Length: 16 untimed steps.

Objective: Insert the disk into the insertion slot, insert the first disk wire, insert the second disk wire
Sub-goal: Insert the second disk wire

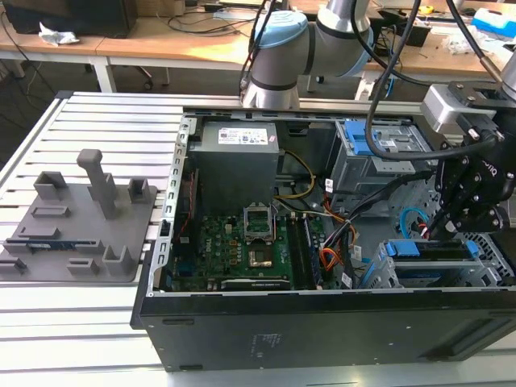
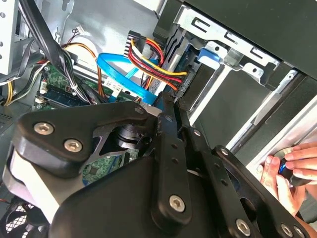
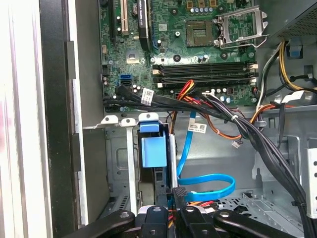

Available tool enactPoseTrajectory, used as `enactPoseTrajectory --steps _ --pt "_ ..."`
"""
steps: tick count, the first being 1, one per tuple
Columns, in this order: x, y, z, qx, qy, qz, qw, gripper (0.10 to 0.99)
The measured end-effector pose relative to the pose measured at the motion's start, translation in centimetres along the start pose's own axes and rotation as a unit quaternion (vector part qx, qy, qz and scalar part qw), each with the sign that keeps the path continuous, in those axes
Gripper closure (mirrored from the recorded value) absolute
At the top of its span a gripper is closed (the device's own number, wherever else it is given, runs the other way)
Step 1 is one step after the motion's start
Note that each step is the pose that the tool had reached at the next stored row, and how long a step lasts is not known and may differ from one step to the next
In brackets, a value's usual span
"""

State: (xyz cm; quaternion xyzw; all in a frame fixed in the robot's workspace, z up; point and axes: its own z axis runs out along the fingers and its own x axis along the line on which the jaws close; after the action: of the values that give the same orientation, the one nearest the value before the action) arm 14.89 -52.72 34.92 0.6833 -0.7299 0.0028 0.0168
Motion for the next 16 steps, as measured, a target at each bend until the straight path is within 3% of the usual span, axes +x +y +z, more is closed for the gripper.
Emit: enactPoseTrajectory --steps 16 --pt "0.21 -0.2 0.26 0.0 -0.0001 0.0 1.0 0.925"
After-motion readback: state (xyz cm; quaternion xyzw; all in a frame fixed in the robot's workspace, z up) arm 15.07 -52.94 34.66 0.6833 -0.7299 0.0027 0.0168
